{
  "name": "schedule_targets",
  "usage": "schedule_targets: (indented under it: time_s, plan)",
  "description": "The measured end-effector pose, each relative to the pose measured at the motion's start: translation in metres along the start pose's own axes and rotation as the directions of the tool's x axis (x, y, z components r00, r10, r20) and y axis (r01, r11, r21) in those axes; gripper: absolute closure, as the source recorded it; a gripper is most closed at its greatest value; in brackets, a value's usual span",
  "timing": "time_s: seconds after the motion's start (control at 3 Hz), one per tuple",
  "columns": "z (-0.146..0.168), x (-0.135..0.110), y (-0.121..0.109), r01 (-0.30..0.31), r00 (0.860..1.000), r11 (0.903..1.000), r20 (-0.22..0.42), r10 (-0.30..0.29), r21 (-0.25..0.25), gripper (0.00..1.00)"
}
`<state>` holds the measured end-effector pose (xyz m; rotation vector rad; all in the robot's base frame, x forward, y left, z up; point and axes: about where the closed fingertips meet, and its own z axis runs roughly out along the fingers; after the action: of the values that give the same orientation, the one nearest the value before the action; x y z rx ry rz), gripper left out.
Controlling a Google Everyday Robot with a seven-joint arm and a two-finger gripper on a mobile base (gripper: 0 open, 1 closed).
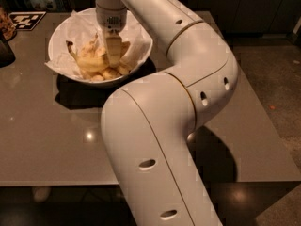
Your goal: Pick banana from white bowl
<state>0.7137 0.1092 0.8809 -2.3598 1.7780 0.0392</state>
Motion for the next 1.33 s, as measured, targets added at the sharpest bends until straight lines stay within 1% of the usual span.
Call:
schedule_targets:
  time_s: [0.33, 0.67, 1.0, 1.33]
  plan:
    - [-0.0025, 0.0007, 0.0007, -0.002, 1.0, 0.9999, -0.005, 0.002, -0.01, 0.39]
    - [0.0034, 0.0015, 0.0015, -0.002, 1.0, 0.9999, -0.005, 0.002, -0.01, 0.39]
    - [0.0034, 0.0015, 0.0015, -0.002, 1.0, 0.9999, -0.005, 0.002, -0.01, 0.36]
    - [-0.003, 0.0006, 0.0006, -0.002, 1.0, 0.9999, -0.005, 0.002, -0.01, 0.54]
